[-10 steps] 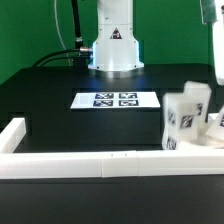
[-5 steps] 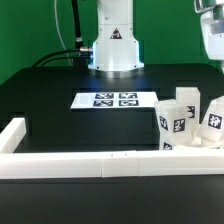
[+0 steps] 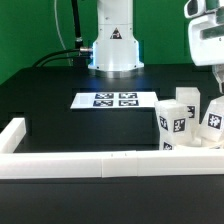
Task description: Assemble stool
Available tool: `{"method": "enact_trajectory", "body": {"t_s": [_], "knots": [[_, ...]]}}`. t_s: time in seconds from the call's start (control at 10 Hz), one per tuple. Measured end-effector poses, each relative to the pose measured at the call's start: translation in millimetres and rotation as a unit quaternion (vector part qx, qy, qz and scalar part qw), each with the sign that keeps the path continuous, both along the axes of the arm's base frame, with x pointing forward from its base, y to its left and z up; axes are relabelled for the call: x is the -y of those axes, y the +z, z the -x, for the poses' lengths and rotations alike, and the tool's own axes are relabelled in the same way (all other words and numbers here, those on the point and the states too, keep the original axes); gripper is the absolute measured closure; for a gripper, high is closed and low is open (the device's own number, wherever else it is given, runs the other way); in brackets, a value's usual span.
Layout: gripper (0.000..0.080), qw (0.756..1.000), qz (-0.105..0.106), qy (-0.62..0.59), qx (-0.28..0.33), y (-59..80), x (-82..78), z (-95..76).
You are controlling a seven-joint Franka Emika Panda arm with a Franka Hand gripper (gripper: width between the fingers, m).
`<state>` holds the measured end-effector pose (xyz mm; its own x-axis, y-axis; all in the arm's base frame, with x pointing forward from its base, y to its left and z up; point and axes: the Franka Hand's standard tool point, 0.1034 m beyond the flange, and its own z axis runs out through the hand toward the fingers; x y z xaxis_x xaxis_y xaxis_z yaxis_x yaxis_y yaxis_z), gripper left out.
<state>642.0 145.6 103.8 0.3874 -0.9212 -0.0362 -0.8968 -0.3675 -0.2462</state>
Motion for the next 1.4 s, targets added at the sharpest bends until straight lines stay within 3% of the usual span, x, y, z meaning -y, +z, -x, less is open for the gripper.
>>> {"method": "enact_trajectory", "body": {"t_s": [0.1,0.4,0.8,0.9,1.2,1.4], "knots": [[0.0150,0.994,0.028,0.105,0.002,1.9,3.4,-1.3],[0.0150,0.951,0.082,0.298,0.006,1.5,6.5,0.6],[0.0150,0.910,0.113,0.399,0.023,1.7,14.0,-2.6],[0.0150,0.885,0.125,0.447,0.026,1.9,15.7,-2.9],[0.0150,0.710,0.169,0.683,0.017,-7.1,26.4,-3.3],[0.0150,0.668,0.171,0.725,0.009,-13.9,24.9,0.0]]}}
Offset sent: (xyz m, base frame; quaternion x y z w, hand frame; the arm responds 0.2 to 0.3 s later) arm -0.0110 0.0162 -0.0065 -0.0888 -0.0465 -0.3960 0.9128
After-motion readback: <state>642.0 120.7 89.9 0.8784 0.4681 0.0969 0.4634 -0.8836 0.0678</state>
